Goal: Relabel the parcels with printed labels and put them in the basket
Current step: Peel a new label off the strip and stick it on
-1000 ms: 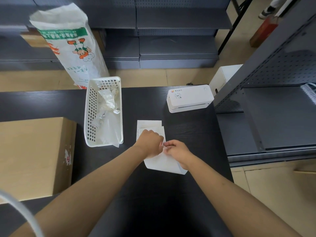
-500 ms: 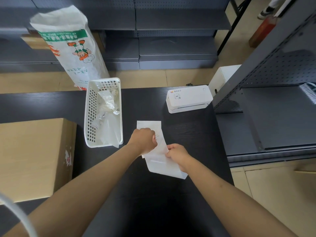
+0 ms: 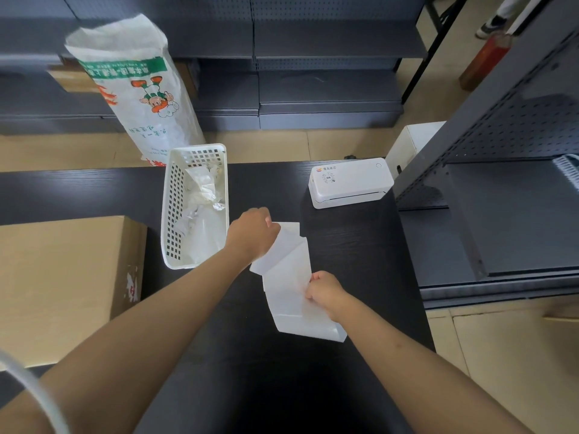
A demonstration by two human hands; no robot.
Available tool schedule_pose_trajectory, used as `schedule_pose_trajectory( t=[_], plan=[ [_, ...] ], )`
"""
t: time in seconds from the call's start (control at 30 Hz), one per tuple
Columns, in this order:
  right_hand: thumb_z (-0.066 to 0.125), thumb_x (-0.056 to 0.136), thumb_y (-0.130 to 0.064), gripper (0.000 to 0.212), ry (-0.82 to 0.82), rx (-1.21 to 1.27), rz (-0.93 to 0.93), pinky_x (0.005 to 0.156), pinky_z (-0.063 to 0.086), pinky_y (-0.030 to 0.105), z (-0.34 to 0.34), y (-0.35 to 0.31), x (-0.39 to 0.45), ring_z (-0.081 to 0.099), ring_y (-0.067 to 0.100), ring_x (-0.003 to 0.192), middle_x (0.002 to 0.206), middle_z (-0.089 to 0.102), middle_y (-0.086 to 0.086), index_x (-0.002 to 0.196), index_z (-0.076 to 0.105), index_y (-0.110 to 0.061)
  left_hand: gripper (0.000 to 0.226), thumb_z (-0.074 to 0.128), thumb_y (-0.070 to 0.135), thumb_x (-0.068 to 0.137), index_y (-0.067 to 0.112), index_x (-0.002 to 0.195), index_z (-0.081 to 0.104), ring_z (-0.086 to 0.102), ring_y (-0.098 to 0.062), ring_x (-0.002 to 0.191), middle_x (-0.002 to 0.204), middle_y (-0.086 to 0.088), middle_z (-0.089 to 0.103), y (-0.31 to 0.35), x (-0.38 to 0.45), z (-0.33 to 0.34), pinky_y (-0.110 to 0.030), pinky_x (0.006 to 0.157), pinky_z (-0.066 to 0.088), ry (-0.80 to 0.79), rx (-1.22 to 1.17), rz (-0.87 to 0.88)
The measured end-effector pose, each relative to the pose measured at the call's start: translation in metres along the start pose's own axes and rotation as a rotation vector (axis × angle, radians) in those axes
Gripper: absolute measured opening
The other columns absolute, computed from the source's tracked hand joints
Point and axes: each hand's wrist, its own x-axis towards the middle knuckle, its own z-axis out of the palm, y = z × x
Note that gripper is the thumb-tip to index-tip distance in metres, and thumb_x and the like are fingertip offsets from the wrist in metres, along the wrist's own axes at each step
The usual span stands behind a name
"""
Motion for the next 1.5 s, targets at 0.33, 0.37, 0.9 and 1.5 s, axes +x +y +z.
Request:
schedule_pose_trajectory(
  t=[0.33, 0.37, 0.9, 1.5],
  plan=[
    [0.040, 0.089, 0.004, 0.021, -0.033, -0.110, 0.052, 0.074, 0.050, 0.032, 0.004, 0.001, 0.001, 0.054, 0.022, 0.082, 0.094, 0.058, 0.011, 0.099, 0.057, -0.005, 0.017, 0.043, 0.020, 0.097, 0.008, 0.106, 0.051, 0.060, -0.025, 0.089, 0.102, -0.008, 0.056, 0.011, 0.011, -0.016, -0.039, 0.086, 0.047, 0.254, 0.130, 0.019],
    [0.040, 0.089, 0.004, 0.023, -0.041, -0.121, 0.062, 0.081, 0.052, 0.035, 0.005, 0.001, 0.002, 0.057, 0.024, 0.086, 0.098, 0.060, 0.014, 0.102, 0.059, -0.001, 0.017, 0.041, 0.019, 0.097, 0.007, 0.104, 0.051, 0.059, -0.027, 0.088, 0.101, -0.008, 0.056, 0.011, 0.012, -0.018, -0.040, 0.086, 0.045, 0.279, 0.132, 0.019],
    [0.043, 0.090, -0.006, 0.021, 0.016, -0.003, 0.021, 0.085, 0.054, 0.037, 0.006, -0.003, 0.000, 0.062, 0.025, 0.092, 0.105, 0.064, 0.012, 0.099, 0.062, -0.004, 0.021, 0.038, 0.020, 0.099, 0.009, 0.104, 0.055, 0.051, -0.027, 0.102, 0.110, -0.007, 0.055, 0.008, 0.005, -0.026, -0.039, 0.097, 0.032, 0.476, 0.031, 0.078],
    [0.017, 0.080, -0.083, 0.086, -0.156, 0.533, -0.088, 0.096, 0.039, 0.040, -0.021, -0.062, -0.027, 0.060, 0.017, 0.101, 0.104, 0.072, 0.000, 0.104, 0.069, -0.019, 0.010, 0.061, 0.018, 0.091, 0.014, 0.096, 0.068, 0.049, -0.020, 0.107, 0.113, -0.001, 0.056, -0.011, -0.038, -0.040, -0.031, 0.092, 0.032, 0.314, -0.085, 0.477]
  ],
)
